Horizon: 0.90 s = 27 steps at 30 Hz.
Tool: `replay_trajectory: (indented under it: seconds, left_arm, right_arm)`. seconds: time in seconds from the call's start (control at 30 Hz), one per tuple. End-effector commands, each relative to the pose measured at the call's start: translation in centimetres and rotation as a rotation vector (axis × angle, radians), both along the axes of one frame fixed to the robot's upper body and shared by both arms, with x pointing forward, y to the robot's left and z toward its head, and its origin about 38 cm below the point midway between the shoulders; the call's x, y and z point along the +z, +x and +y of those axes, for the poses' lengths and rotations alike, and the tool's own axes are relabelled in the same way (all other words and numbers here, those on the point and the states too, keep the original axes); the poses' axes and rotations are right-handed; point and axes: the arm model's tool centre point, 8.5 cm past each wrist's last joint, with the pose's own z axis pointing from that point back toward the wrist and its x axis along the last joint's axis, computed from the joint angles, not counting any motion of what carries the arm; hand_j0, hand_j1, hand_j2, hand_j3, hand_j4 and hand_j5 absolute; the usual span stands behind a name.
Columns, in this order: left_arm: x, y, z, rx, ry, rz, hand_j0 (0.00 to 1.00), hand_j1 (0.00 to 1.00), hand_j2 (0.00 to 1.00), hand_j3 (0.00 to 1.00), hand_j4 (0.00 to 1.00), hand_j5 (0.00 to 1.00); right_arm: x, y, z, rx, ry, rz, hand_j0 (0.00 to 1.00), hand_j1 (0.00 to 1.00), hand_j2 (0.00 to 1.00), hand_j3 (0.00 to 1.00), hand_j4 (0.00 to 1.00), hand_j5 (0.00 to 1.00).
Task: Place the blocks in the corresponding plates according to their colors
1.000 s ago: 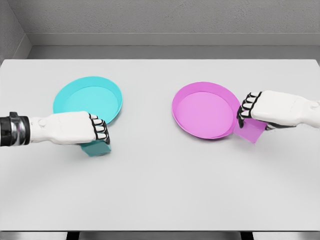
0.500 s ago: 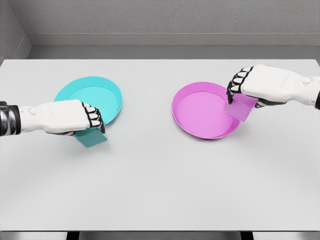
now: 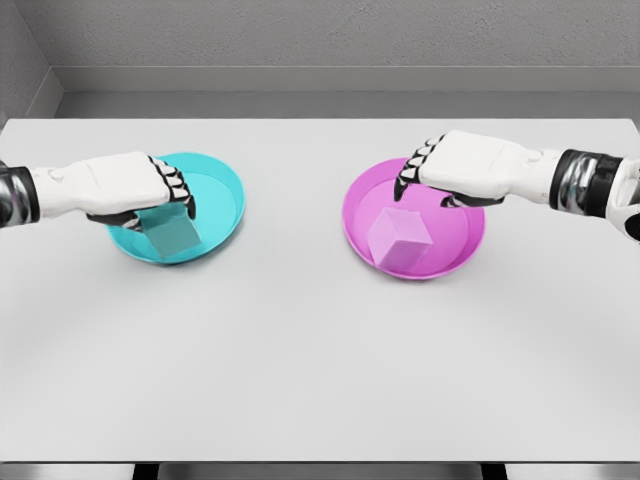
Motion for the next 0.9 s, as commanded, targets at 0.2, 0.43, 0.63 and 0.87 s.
replay_trajectory:
  seconds: [0.2,0.43,0.63,0.87]
  left_arm:
    - [-1.2,2.3,1.0,0.08,-0.031,0.031,0.53,0.53,0.53,0.53,0.53,0.53]
    - [-1.7,3.6,1.5,0.121,-0.03,0.043,0.62,0.62,0.62,0.62,0.62,0.62]
    - [-1.5,3.7,1.2,0.116,-0.039,0.039,1.0,1.0,1.0,1.0,1.0,1.0]
    - [0.4,2.4,2.3,0.101,-0.04,0.014,1.0,1.0,1.0,1.0,1.0,1.0]
  right_arm:
    - [1.3,0.2,-1.5,-0.049,0.006,-0.03,1.0,1.0,1.0,1.0,1.0,1.0]
    - [3.2,-2.9,-7.2,0.02,0.045,-0.035,1.0,1.0,1.0,1.0,1.0,1.0]
    - [3.7,-4.8,-11.0,-0.002,0.07,-0.037,1.0,1.0,1.0,1.0,1.0,1.0]
    - [4.0,-5.3,-12.9,-0.049,0.068,-0.036,1.0,1.0,1.0,1.0,1.0,1.0]
